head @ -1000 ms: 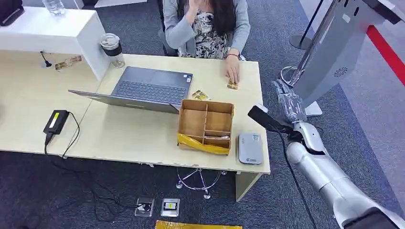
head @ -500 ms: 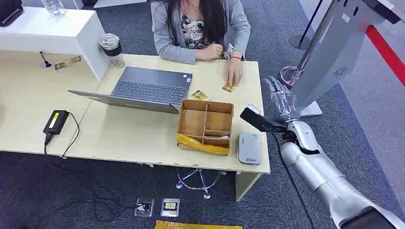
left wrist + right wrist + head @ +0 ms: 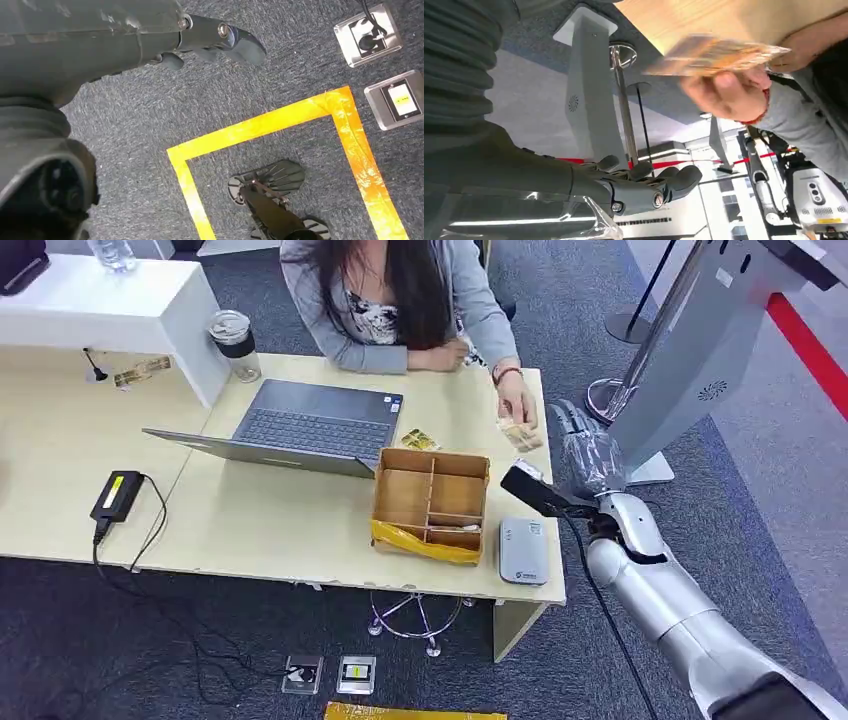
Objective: Pass the card to the sensor for recognition and then transmit it.
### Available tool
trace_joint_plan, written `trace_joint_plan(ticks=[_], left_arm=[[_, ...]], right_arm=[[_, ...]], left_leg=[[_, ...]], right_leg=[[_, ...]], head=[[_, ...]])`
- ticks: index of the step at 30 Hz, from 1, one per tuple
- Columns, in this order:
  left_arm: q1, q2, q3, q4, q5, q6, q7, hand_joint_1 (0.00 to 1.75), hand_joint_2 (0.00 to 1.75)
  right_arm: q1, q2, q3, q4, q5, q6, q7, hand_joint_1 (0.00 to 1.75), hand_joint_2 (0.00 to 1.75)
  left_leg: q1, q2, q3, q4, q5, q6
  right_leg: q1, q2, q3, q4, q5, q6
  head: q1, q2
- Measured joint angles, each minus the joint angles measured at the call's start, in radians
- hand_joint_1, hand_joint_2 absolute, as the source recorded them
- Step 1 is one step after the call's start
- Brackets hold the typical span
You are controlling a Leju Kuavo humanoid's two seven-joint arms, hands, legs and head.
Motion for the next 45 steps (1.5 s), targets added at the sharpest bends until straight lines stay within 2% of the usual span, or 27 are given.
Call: trace_joint_plan(ticks=[20, 21, 28, 45], left_arm=[[0.0, 0.0, 0.0, 0.0, 0.0, -0.001, 0.003, 0.0, 0.0], [0.0, 0.0, 0.0, 0.0, 0.0, -0.002, 0.003, 0.0, 0.0], [0.0, 0.0, 0.0, 0.0, 0.0, -0.001, 0.003, 0.0, 0.0], [0.0, 0.0, 0.0, 0.0, 0.0, -0.002, 0.003, 0.0, 0.0]], right_arm=[[0.0, 0.003, 0.002, -0.001, -0.002, 0.0, 0.003, 0.0, 1.75], [0.0, 0.003, 0.002, -0.006, -0.005, 0.002, 0.004, 1.75, 1.75], [0.0, 0.004, 0.002, -0.029, -0.025, 0.009, 0.028, 1.75, 1.75], [0.018, 0.004, -0.009, -0.106, -0.034, 0.011, 0.034, 1.75, 1.75]], left_leg=[[0.0, 0.0, 0.0, 0.0, 0.0, 0.0], [0.0, 0.0, 0.0, 0.0, 0.0, 0.0], [0.0, 0.0, 0.0, 0.0, 0.0, 0.0], [0.0, 0.002, 0.0, 0.0, 0.0, 0.0]], right_leg=[[0.0, 0.0, 0.0, 0.0, 0.0, 0.0], [0.0, 0.0, 0.0, 0.0, 0.0, 0.0], [0.0, 0.0, 0.0, 0.0, 0.0, 0.0], [0.0, 0.002, -0.001, 0.0, 0.0, 0.0]], head=[[0.0, 0.0], [0.0, 0.0], [0.0, 0.0], [0.0, 0.0]])
